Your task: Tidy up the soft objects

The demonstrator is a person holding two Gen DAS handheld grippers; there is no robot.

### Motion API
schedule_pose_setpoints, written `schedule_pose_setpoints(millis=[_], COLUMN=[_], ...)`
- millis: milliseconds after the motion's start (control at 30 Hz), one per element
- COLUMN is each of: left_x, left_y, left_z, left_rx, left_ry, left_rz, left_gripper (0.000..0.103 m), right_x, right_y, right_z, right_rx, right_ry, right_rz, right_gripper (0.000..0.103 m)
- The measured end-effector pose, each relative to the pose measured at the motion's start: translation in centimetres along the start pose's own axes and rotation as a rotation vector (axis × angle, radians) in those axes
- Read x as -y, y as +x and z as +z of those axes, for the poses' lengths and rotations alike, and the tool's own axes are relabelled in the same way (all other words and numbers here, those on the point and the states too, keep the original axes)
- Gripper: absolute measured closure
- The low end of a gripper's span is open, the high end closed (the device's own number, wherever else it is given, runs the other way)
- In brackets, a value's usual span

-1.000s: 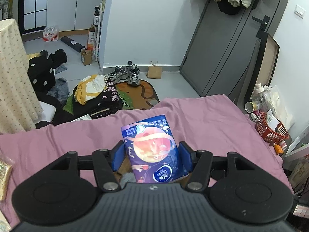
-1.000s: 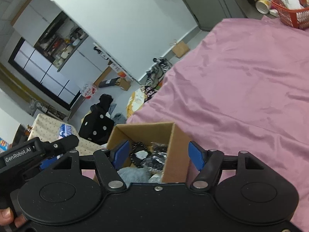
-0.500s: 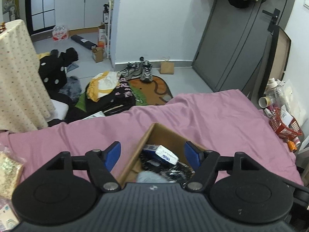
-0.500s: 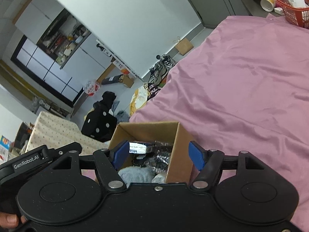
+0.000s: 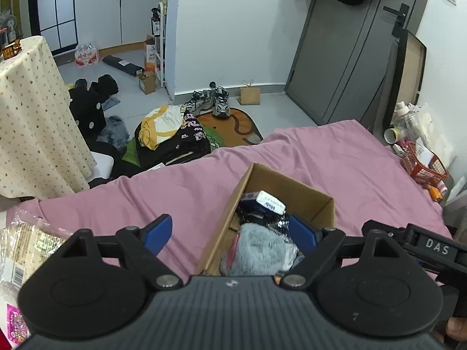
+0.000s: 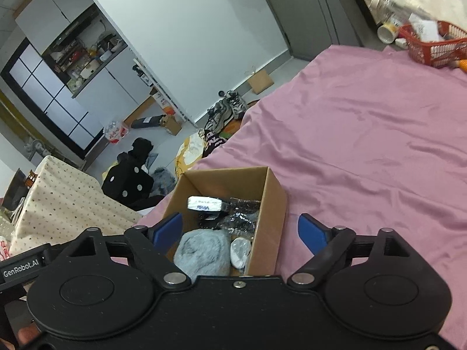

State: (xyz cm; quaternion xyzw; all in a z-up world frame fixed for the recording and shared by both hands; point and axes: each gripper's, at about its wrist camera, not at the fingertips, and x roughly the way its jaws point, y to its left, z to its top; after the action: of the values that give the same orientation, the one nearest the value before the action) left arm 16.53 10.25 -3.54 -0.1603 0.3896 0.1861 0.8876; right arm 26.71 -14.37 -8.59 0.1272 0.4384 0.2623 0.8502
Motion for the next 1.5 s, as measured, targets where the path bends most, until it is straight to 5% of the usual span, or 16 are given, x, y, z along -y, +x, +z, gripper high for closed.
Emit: schedule_pose_setpoints(millis=[233,933,1500], left_x=[-0.5,-0.3,-1.2], left_y=[-1.9,-8.4,-14.6], left_z=[-0.6,-4.3,-7.7], left_rx=[-0.03,-0.011,0.058], left_ry=[0.022,0.204,0.252], left_rz=[-0.075,-0.136,-0.158], left_gripper=[0.002,0.001,0.001], right_x=[-1.3,-3.2,-4.5], right_y=[-3.8,-14.1,-19.4], right_z=[-1.4,-5.4,-9.1], right_rx=[0.033,0.14,0.192], right_ry=[0.03,-0.025,-0.098], right_rz=[-0.03,-0.105,-0.17], right_gripper=[0.0,0.0,0.0])
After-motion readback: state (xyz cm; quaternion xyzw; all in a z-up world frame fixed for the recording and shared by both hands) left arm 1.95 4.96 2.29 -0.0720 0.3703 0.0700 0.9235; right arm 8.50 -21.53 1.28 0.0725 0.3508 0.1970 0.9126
